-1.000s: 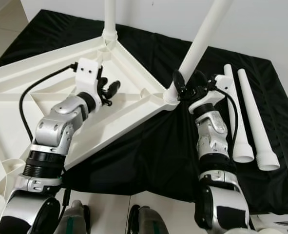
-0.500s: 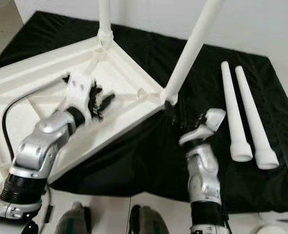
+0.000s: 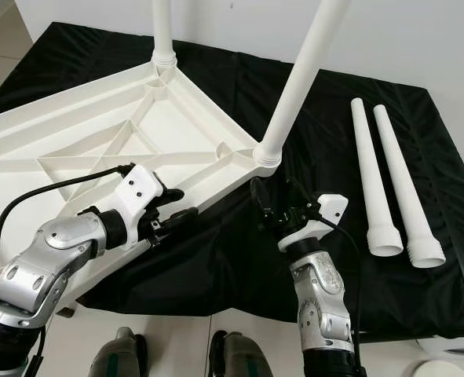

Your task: Building children table

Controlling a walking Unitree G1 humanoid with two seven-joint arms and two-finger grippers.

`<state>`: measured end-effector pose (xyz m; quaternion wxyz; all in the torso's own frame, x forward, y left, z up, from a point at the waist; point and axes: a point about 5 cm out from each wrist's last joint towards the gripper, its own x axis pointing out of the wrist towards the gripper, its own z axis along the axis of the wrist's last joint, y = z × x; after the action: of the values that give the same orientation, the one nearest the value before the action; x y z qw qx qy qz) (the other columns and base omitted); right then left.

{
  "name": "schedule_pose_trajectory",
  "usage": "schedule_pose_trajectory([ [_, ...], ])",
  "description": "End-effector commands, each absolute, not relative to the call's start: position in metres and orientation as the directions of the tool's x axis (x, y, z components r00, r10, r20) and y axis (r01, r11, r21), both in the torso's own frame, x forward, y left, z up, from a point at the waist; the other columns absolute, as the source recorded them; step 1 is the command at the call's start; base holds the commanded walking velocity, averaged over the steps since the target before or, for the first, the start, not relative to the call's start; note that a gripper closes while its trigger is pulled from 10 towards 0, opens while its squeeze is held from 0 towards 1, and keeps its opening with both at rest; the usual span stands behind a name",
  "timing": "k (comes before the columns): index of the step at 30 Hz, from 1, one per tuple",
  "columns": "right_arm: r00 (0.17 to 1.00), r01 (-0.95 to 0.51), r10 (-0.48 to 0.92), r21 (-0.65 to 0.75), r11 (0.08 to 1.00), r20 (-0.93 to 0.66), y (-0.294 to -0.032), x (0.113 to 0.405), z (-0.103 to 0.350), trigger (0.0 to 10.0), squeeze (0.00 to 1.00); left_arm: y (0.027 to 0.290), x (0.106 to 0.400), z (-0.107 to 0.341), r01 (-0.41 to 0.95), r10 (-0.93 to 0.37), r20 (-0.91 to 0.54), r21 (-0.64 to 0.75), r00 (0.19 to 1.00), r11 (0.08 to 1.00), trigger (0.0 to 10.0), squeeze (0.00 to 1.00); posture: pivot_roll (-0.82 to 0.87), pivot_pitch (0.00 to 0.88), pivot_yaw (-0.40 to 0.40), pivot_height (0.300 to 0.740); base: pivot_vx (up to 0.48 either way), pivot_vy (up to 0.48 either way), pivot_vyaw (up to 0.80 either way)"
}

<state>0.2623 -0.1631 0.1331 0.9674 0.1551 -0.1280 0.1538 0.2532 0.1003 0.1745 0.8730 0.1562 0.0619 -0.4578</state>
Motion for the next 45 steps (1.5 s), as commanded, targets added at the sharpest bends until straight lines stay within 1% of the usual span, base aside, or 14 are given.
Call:
schedule_pose_trajectory([
  [1,0.924,-0.331,0.256,0.257,0.908,0.286,-0.165,0.263,0.135,10.0,0.00,0.100,0.246,0.167,0.857,-0.799,-0.310,0.211,0.515,0.470,10.0,0.00,0.03,0.093,-0.090,0.740,0.000,0.000,0.00],
  [4,0.924,-0.331,0.256,0.257,0.908,0.286,-0.165,0.263,0.135,10.0,0.00,0.100,0.246,0.167,0.857,-0.799,-0.310,0.211,0.515,0.470,10.0,0.00,0.03,0.093,-0.090,0.740,0.000,0.000,0.00],
  [8,0.912,-0.372,0.311,0.218,0.902,0.267,-0.163,0.258,0.139,10.0,0.00,0.111,0.243,0.151,0.855,-0.741,-0.426,0.244,0.519,0.458,10.0,0.00,0.03,0.093,-0.095,0.740,0.000,0.000,0.00],
  [14,0.895,-0.428,0.389,0.169,0.888,0.220,-0.167,0.245,0.137,10.0,0.00,0.117,0.240,0.143,0.861,-0.711,-0.488,0.237,0.506,0.450,10.0,0.00,0.02,0.099,-0.089,0.740,0.000,0.000,0.00],
  [21,0.899,-0.422,0.390,0.152,0.894,0.200,-0.175,0.240,0.136,10.0,0.00,0.122,0.240,0.141,0.849,-0.676,-0.520,0.244,0.523,0.469,10.0,0.00,0.02,0.103,-0.083,0.740,0.000,0.000,0.00],
  [22,0.899,-0.421,0.389,0.153,0.894,0.200,-0.175,0.239,0.136,10.0,0.00,0.122,0.239,0.141,0.849,-0.672,-0.527,0.238,0.521,0.471,6.2,0.00,0.02,0.104,-0.082,0.740,0.000,0.000,0.00],
  [24,0.899,-0.421,0.389,0.153,0.894,0.200,-0.175,0.239,0.136,10.0,0.00,0.122,0.239,0.141,0.849,-0.672,-0.527,0.238,0.521,0.471,6.2,0.00,0.02,0.104,-0.082,0.740,0.000,0.000,0.00],
  [25,0.900,-0.420,0.388,0.154,0.894,0.200,-0.175,0.239,0.136,10.0,0.00,0.123,0.239,0.142,0.848,-0.668,-0.532,0.238,0.521,0.473,4.0,0.00,0.02,0.103,-0.081,0.740,0.000,0.000,0.00],
  [26,0.900,-0.420,0.388,0.155,0.894,0.199,-0.174,0.238,0.137,10.0,0.00,0.123,0.240,0.143,0.848,-0.661,-0.539,0.246,0.522,0.469,0.0,0.00,0.02,0.103,-0.080,0.740,0.000,0.000,0.00],
  [34,0.901,-0.420,0.392,0.149,0.895,0.185,-0.176,0.236,0.138,10.0,0.00,0.124,0.247,0.144,0.827,-0.614,-0.566,0.263,0.550,0.497,0.0,0.00,0.00,0.100,-0.070,0.740,0.000,0.000,0.00],
  [39,0.902,-0.417,0.391,0.144,0.897,0.181,-0.177,0.235,0.139,10.0,0.00,0.116,0.256,0.149,0.788,-0.584,-0.549,0.269,0.598,0.554,0.0,0.00,0.00,0.100,-0.069,0.740,0.000,0.000,0.00],
  [40,0.902,-0.418,0.391,0.144,0.897,0.181,-0.177,0.235,0.139,10.0,0.00,0.111,0.258,0.149,0.789,-0.591,-0.548,0.248,0.592,0.562,10.0,0.00,0.00,0.100,-0.065,0.740,0.000,0.000,0.00],
  [44,0.903,-0.418,0.391,0.146,0.897,0.180,-0.176,0.234,0.138,10.0,0.00,0.099,0.265,0.154,0.755,-0.579,-0.516,0.236,0.631,0.612,10.0,0.00,0.00,0.100,-0.064,0.740,0.000,0.000,0.00],
  [45,0.902,-0.418,0.391,0.146,0.897,0.180,-0.175,0.234,0.139,10.0,0.00,0.093,0.272,0.157,0.709,-0.551,-0.492,0.224,0.674,0.668,10.0,0.00,-0.01,0.105,-0.061,0.740,0.000,0.000,0.00],
])
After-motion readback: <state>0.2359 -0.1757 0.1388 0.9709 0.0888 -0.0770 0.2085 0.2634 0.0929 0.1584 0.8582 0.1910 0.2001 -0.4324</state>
